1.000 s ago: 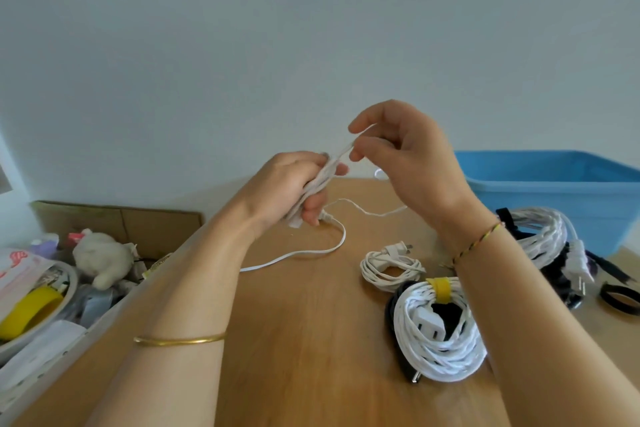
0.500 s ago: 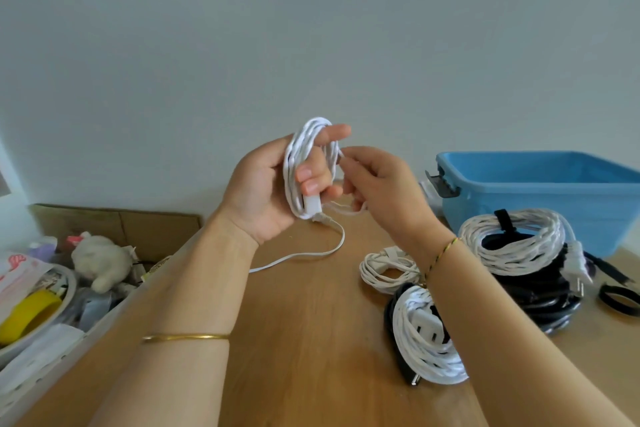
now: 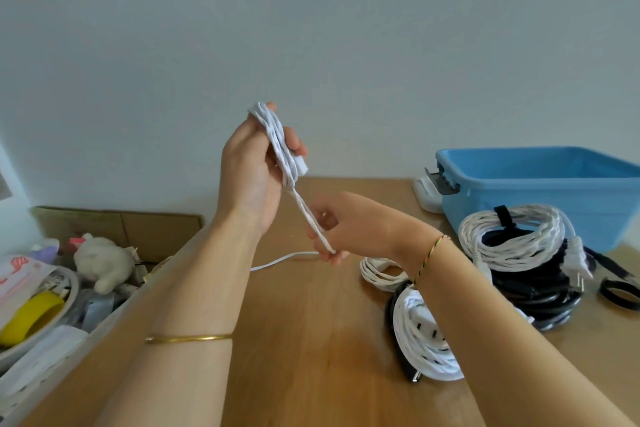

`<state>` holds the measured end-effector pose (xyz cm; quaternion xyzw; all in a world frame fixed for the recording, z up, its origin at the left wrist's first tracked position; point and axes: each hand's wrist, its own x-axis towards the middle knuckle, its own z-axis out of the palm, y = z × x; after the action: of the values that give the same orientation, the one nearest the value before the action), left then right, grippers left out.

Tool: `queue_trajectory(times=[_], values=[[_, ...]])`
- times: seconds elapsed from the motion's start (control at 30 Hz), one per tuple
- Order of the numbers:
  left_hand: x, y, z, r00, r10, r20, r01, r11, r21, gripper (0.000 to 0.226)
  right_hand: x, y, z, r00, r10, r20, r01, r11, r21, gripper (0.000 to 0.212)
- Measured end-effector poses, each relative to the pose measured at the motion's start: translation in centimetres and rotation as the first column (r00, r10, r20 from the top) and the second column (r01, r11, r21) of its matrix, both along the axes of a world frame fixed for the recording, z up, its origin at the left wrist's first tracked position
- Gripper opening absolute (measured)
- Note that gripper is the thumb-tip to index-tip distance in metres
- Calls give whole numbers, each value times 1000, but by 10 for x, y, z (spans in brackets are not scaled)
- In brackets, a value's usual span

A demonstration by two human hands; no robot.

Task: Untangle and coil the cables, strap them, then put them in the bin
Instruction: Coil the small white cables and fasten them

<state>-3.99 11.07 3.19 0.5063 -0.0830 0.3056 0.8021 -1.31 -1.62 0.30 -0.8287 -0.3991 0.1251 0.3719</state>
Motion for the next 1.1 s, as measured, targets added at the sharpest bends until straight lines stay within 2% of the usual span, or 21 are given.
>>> queue_trajectory(times=[0.07,0.13,0.23,0.33,0.47,0.57,0.63,0.67,0.77,0.83,0.93,1.03,1.1], values=[[1,3,0,991,123,49,-125,991,48,24,0,-3,-1,1000,-9,30,13,993,-114,18],[2,10,-2,968,239,79,-246,965,91,30,-1,-2,-2,997,-27,78,37,991,-132,22],[3,21,-8,918,390,75,-396,889,231,30,-5,3,2,970,-79,231,107,988,-113,28],[7,25,-17,867,495,51,-464,767,443,27,-9,3,10,942,-170,288,176,984,4,34],[8,19,-18,841,523,140,-483,608,630,24,-10,-4,24,899,-298,322,238,947,214,29],[9,17,-19,848,485,213,-465,490,737,21,-13,-12,31,938,-308,157,226,890,395,23],[12,20,-22,854,482,197,-423,421,802,26,-13,-15,34,967,-256,-13,222,809,544,21],[14,23,-23,860,475,186,-396,392,831,29,-12,-16,35,971,-233,-50,217,775,594,22],[12,22,-23,904,419,92,-233,300,925,34,-10,-19,37,963,-270,16,194,731,655,23],[7,17,-22,942,331,-50,-63,324,944,34,-7,-22,37,937,-341,74,199,696,689,20],[-1,11,-22,948,179,-263,161,444,882,30,3,-29,33,904,-424,59,254,642,723,19],[-10,5,-20,888,-111,-445,406,643,649,25,12,-35,26,915,-396,-83,320,585,745,21],[-14,5,-17,823,-332,-461,553,656,514,29,13,-35,23,929,-342,-145,332,589,737,21]])
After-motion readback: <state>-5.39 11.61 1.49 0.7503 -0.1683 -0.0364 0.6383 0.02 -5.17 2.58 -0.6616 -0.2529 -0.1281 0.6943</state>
